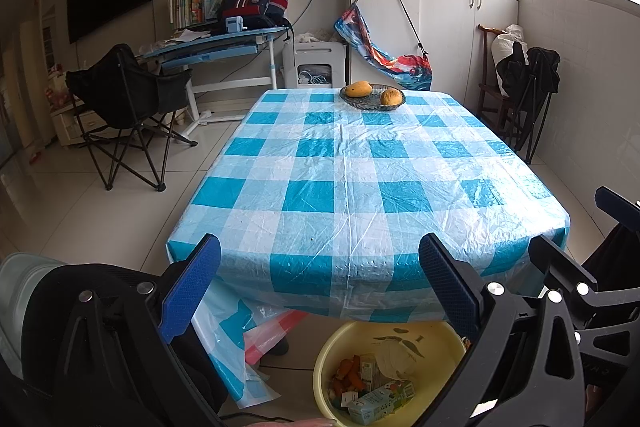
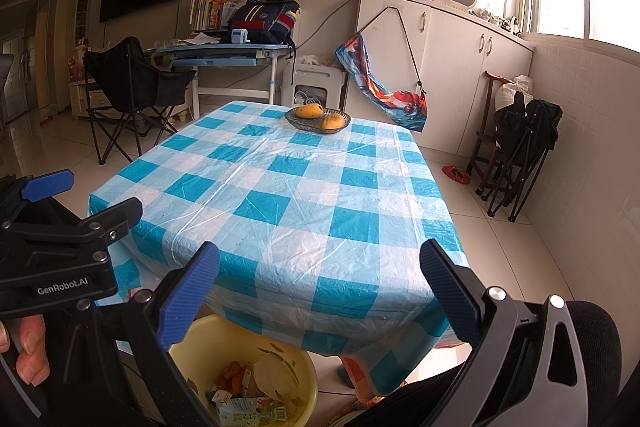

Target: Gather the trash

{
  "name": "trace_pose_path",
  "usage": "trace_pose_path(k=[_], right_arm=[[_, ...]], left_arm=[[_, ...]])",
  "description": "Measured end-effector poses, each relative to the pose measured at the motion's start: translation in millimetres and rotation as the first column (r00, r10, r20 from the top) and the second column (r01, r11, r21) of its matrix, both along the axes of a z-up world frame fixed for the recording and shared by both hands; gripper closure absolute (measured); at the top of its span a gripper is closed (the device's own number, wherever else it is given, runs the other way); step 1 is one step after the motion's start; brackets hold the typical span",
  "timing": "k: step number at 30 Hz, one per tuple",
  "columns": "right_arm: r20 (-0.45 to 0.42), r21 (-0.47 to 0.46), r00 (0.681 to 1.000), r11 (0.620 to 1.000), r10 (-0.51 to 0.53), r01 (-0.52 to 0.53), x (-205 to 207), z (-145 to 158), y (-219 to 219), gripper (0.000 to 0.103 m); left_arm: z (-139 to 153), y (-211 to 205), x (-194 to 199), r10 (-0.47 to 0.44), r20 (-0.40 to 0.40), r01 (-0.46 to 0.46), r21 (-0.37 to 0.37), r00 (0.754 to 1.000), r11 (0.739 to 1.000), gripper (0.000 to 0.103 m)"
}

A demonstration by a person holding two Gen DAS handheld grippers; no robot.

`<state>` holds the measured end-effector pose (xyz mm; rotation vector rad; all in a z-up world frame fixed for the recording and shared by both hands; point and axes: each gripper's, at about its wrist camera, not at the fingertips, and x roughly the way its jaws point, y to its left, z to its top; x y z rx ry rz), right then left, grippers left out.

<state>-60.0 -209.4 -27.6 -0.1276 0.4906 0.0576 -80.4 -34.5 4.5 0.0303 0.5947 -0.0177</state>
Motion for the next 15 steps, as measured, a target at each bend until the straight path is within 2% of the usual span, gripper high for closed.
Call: trace_pose_path(k=[7,15], right_arm=[[-0.002,-0.002,1.000,1.000,-0.001,0.001,0,1,0,0.007],[-0.041,-0.057,0.998,0.997,-0.054,0.052,4,-14,-4,0.007]], left_arm=[[0,1,1,-0.001,-0.001,0.001,-0.001,1.000,1.000,0.007],[-6,1,4,-0.002,-0.022,0.002,-0.011,1.000,1.000,0.007]])
